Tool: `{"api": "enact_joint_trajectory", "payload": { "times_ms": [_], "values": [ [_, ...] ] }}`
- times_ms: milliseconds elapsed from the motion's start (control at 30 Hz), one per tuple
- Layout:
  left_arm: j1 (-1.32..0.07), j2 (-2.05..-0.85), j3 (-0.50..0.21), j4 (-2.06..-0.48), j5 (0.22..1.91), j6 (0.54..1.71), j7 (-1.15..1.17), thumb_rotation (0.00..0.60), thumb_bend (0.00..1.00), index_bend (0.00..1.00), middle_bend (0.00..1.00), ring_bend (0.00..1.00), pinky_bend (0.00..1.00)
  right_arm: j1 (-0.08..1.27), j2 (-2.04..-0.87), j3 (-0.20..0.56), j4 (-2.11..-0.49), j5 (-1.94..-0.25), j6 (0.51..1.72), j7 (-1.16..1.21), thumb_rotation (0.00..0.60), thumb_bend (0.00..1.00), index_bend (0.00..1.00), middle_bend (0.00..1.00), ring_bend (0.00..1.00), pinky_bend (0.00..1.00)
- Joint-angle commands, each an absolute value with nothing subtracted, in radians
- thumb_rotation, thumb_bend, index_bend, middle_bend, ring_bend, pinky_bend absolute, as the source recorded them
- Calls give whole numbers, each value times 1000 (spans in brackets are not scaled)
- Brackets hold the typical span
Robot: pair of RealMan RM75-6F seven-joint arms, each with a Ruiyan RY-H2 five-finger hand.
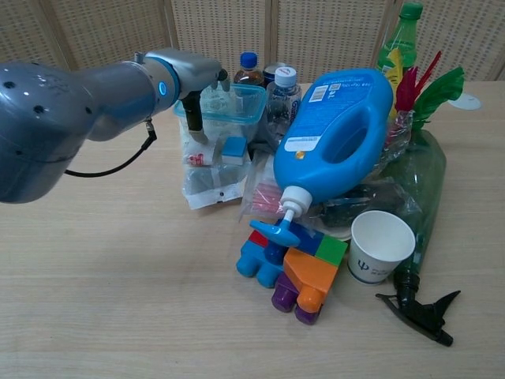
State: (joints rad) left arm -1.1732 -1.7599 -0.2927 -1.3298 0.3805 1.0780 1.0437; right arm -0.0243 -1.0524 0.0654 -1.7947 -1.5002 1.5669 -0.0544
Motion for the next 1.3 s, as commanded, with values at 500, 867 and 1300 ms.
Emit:
{"api": "enact_joint_trajectory", "payload": {
  "times_ms": [500,867,1300],
  "values": [
    [-1156,-1250,-218,-1900,181,1169,1245,600,0,169,158,143,141,-32,-1045,59,-1815,-1509,1577,-70,344,0,0,0,0,0],
    [-1231,-1358,-195,-1837,70,1099,1213,600,0,0,0,0,0,-29,-1047,63,-1813,-1504,1575,-69,341,0,0,0,0,0],
    [-1299,-1565,-186,-1595,166,1107,1176,600,0,0,0,0,0,-28,-1041,65,-1812,-1496,1570,-58,356,0,0,0,0,0]
  ]
}}
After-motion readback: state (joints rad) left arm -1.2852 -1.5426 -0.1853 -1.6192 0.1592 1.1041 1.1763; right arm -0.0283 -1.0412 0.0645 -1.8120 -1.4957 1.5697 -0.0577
